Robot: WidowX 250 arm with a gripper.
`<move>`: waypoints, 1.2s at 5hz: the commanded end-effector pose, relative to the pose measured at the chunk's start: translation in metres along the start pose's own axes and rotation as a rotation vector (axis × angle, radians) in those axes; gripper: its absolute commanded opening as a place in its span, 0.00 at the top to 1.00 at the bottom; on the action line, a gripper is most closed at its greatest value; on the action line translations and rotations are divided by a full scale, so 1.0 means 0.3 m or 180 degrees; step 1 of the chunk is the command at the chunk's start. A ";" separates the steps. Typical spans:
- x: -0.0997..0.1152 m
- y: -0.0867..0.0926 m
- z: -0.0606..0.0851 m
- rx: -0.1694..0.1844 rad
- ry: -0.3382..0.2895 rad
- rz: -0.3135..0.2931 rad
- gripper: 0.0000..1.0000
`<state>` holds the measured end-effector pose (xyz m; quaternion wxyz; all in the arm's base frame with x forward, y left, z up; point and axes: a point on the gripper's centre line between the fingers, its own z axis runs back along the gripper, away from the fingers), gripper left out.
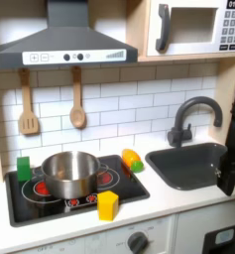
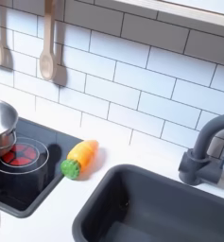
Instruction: Slide pot right
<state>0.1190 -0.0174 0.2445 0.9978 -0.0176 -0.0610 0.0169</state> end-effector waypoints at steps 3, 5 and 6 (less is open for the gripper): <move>0.122 0.075 -0.012 0.0075 0.0008 -0.0056 0.00; 0.266 0.174 -0.037 0.0141 0.0041 0.0041 0.00; 0.320 0.223 -0.045 0.0173 0.0013 0.0082 0.00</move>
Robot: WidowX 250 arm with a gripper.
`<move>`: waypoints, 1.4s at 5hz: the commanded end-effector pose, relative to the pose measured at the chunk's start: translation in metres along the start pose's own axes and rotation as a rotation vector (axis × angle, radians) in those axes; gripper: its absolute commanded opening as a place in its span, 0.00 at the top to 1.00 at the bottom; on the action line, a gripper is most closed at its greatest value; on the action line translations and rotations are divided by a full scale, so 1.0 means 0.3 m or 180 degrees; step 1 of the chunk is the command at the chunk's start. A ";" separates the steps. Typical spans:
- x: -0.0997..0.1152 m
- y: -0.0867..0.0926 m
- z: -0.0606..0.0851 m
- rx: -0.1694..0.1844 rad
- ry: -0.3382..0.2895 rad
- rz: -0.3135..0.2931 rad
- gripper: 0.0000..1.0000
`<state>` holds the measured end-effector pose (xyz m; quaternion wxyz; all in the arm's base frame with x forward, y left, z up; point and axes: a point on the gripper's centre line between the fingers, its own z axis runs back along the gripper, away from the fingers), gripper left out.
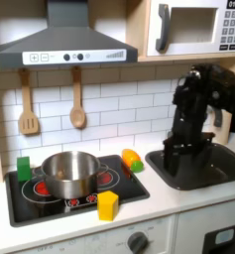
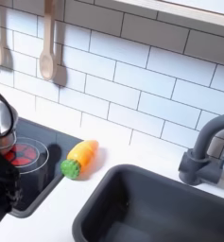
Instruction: Slide pot right
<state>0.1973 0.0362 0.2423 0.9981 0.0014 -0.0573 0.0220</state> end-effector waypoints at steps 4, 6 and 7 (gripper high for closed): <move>0.284 0.222 -0.062 0.0096 0.0011 0.0232 0.00; 0.387 0.284 -0.068 0.0154 -0.0029 0.0295 0.00; 0.439 0.312 -0.085 0.0251 0.0004 0.0304 0.00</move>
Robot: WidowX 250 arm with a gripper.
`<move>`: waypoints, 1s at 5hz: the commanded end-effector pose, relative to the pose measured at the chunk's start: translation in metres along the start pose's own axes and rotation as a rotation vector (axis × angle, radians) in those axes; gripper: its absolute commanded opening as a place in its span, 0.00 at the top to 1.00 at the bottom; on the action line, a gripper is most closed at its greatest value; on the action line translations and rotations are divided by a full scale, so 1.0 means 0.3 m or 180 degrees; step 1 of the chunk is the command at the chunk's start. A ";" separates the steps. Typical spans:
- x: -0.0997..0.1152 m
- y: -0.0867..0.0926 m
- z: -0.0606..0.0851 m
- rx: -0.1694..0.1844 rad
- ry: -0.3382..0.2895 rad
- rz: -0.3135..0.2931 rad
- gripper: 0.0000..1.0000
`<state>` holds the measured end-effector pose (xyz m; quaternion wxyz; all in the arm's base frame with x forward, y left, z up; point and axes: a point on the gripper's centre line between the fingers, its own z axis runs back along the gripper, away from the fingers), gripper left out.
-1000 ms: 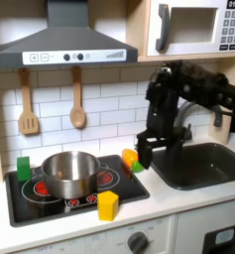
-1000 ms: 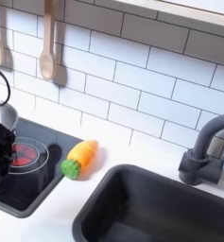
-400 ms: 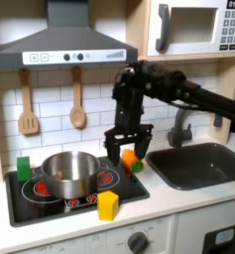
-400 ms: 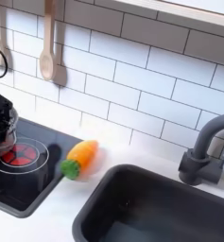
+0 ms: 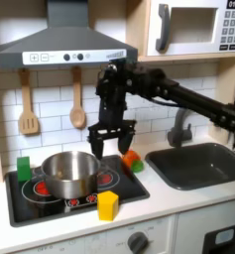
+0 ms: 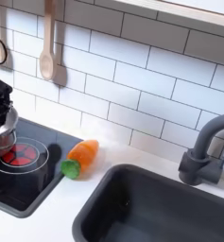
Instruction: Slide pot right
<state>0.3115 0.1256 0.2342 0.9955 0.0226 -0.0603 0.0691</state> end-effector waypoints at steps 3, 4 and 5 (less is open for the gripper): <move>0.148 0.111 -0.093 0.0069 0.0149 0.0076 0.00; 0.150 0.105 -0.146 0.0047 0.0249 0.0045 0.00; 0.164 0.108 -0.195 0.0013 0.0345 0.0024 0.00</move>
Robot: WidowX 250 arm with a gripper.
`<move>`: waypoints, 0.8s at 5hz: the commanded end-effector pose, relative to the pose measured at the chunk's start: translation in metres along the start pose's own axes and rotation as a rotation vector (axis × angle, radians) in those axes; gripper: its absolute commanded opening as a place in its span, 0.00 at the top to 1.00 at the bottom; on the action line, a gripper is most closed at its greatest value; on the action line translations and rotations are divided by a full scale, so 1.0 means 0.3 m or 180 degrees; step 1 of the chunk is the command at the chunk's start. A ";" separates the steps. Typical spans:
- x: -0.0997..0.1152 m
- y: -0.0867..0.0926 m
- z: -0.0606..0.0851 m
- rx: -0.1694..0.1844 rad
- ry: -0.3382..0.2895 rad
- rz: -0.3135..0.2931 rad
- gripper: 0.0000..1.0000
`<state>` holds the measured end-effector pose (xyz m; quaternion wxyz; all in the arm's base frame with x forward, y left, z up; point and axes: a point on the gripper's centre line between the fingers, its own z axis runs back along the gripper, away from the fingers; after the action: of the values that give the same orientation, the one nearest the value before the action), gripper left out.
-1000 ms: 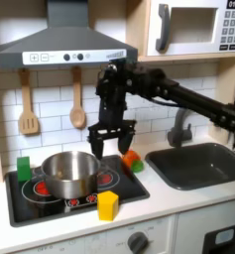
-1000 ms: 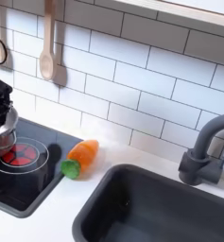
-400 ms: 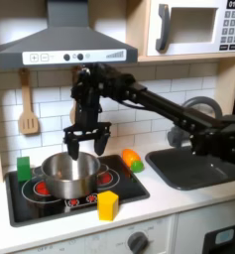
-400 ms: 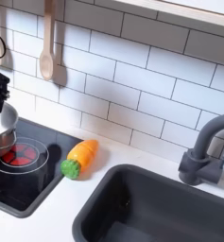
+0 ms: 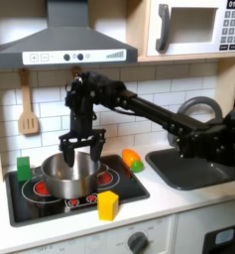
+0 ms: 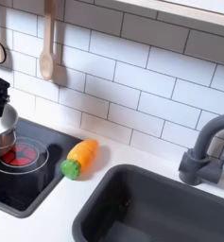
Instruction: Slide pot right
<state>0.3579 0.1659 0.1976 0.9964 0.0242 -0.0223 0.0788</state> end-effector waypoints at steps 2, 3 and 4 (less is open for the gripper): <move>0.032 0.018 -0.085 -0.0050 0.0167 -0.0100 0.00; 0.031 0.000 -0.097 -0.0059 0.0201 -0.0158 0.00; 0.020 -0.022 -0.101 -0.0086 0.0226 -0.0203 0.00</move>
<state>0.3647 0.1692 0.1604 0.9982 0.0090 0.0215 0.0559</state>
